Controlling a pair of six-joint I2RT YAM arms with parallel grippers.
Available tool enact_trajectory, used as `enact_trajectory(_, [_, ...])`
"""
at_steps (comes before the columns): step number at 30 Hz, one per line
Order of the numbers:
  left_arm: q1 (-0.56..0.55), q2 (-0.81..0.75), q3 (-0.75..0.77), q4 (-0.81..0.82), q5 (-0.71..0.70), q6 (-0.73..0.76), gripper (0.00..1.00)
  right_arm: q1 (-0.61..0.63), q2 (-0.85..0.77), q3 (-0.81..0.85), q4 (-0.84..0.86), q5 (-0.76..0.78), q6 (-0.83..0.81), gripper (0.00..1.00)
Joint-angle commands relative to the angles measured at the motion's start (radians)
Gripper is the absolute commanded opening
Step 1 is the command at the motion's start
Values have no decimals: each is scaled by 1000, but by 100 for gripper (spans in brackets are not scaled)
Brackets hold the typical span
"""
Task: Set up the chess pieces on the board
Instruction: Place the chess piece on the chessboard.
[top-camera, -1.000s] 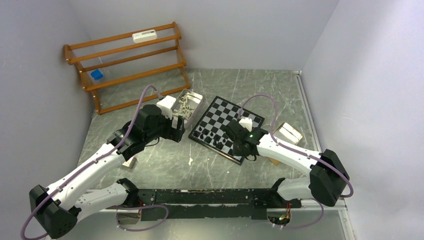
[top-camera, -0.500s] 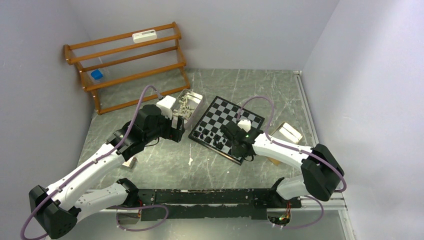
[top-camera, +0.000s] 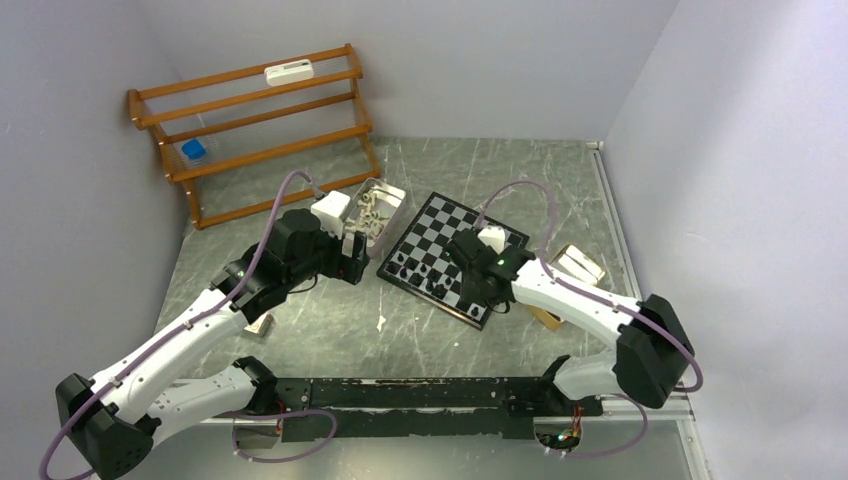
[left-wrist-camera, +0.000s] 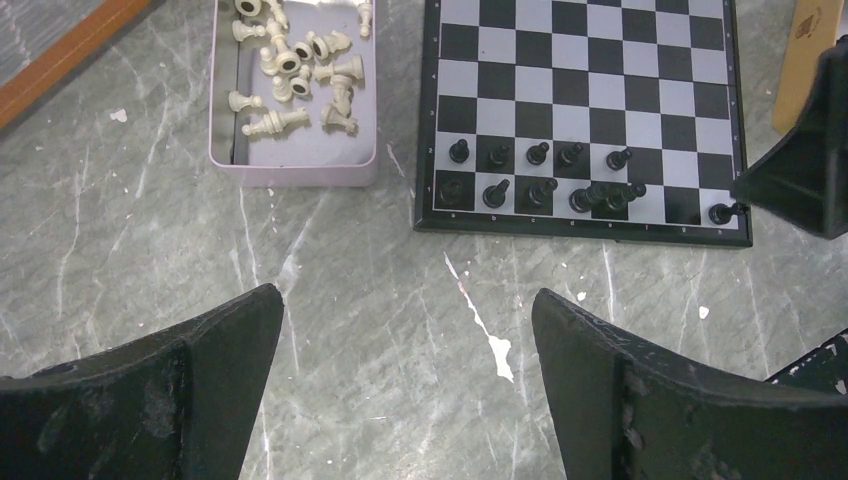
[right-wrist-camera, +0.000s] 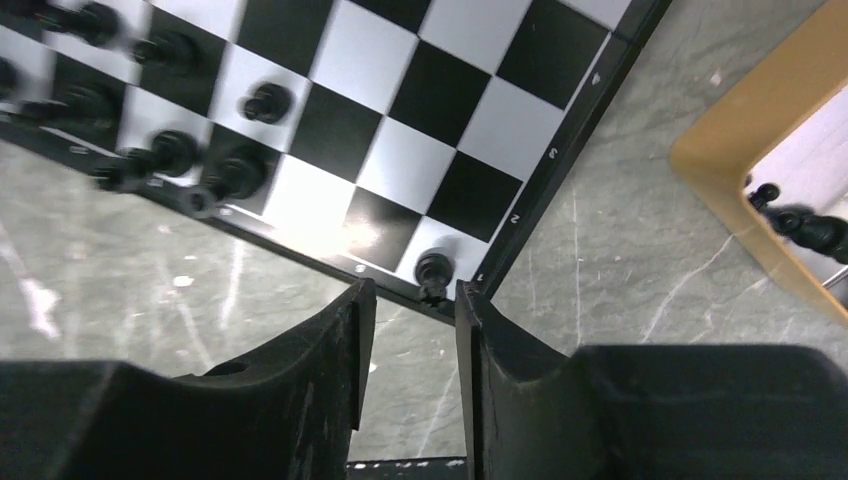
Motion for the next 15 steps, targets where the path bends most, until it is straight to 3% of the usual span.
enact_trajectory(1, [-7, -25, 9, -3, -8, 13, 100, -19, -78, 109, -99, 76, -21, 39])
enact_trajectory(5, [-7, -32, 7, 2, 8, 13, 100, -110, -106, 145, -162, 127, -65, 38])
enact_trajectory(9, [-6, -35, 7, 1, 17, 14, 100, -224, -182, 109, -119, 127, -169, 37])
enact_trajectory(15, [-7, -48, 5, 3, 23, 14, 100, -524, -254, 30, -45, 68, -230, 34])
